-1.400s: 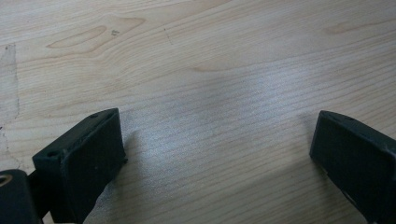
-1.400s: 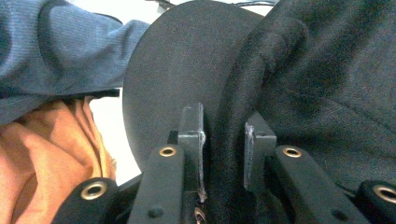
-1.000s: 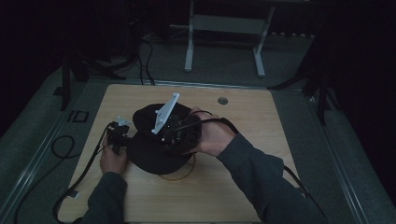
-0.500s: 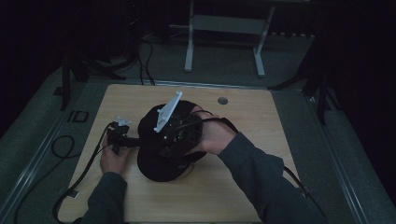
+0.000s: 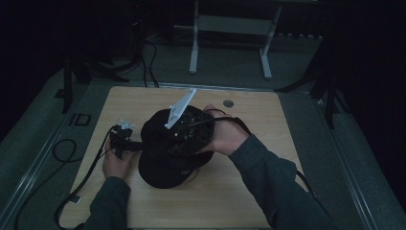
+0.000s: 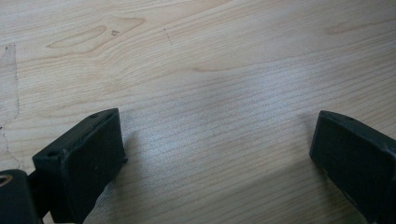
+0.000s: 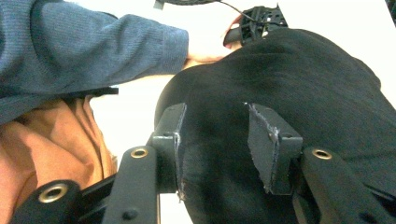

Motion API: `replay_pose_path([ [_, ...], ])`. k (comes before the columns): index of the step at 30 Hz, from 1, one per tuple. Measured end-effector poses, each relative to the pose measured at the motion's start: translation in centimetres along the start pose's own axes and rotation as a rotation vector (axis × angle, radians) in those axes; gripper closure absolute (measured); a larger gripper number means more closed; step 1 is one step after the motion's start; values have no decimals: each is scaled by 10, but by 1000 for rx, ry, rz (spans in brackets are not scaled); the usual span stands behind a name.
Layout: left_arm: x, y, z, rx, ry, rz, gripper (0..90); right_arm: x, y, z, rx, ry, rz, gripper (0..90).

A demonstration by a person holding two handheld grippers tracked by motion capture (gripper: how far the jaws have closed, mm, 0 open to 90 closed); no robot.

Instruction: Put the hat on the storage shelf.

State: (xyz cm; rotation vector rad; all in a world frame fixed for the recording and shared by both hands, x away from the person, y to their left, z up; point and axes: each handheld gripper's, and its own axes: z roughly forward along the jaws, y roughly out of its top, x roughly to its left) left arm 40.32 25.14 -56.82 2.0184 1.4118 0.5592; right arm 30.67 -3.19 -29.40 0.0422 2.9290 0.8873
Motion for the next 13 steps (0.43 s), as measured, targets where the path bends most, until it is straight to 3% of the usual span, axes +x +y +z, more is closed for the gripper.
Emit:
replay_pose_path([
  [13,0,0,0,-1,0,-2,25,-12,-25,-8,-3,-27,65,574],
])
